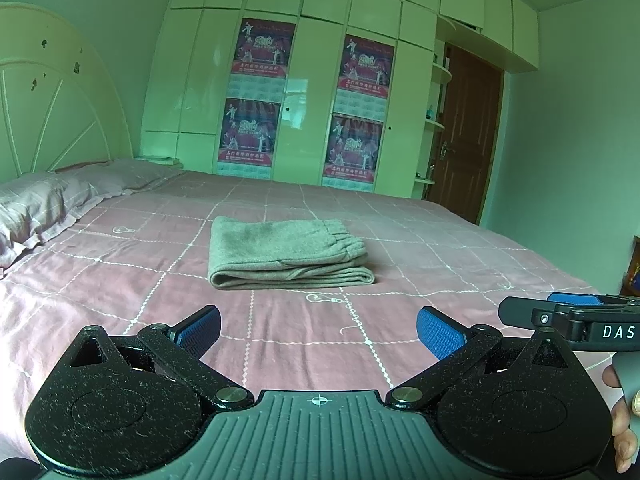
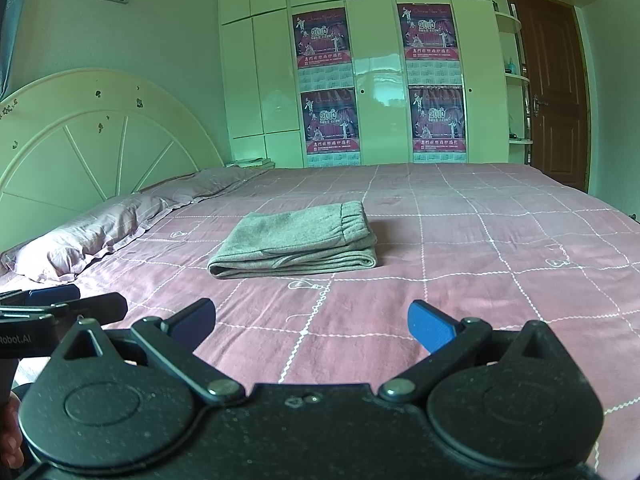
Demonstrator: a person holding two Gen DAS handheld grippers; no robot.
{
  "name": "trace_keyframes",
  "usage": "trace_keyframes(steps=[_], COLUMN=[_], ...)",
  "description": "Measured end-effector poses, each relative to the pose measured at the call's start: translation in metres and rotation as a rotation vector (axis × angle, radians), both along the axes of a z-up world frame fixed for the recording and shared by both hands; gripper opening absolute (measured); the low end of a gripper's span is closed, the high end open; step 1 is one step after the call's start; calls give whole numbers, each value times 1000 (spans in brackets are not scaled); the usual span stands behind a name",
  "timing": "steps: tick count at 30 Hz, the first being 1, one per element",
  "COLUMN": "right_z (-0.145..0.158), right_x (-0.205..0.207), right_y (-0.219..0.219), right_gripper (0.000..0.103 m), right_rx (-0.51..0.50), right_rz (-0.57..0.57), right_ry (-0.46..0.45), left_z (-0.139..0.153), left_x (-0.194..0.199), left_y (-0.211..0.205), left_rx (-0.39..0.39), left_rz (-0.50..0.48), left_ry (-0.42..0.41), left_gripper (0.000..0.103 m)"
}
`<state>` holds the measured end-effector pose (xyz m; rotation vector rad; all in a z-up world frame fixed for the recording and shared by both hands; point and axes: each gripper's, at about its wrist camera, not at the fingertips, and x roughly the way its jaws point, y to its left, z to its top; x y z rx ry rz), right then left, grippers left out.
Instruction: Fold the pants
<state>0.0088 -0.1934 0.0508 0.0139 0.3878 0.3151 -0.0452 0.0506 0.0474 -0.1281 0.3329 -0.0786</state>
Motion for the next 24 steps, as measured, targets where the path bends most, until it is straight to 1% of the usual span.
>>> trace_keyframes(steps=[8,11,15,22,24], right_z=[0,-1,-2,-2,-1], right_x=[0,0,0,-1,-1], right_y=[0,1,0,0,0], right_gripper=[97,97,97,97,97], right_rx=[0,0,1,3,1], right_rz=[1,2,2,4,5], right_ry=[2,3,-1,-1,-1], left_z=[1,2,3,5,5], left_x=[-2,-3,-4,-5,-4], left_y=[1,-1,-1,2,4], left_rx=[4,31,40,20,4], left_rz=[-4,0,11,4,-1], left_ry=[-8,-13,-25,-19,-18], left_gripper=[103,103,103,103,103])
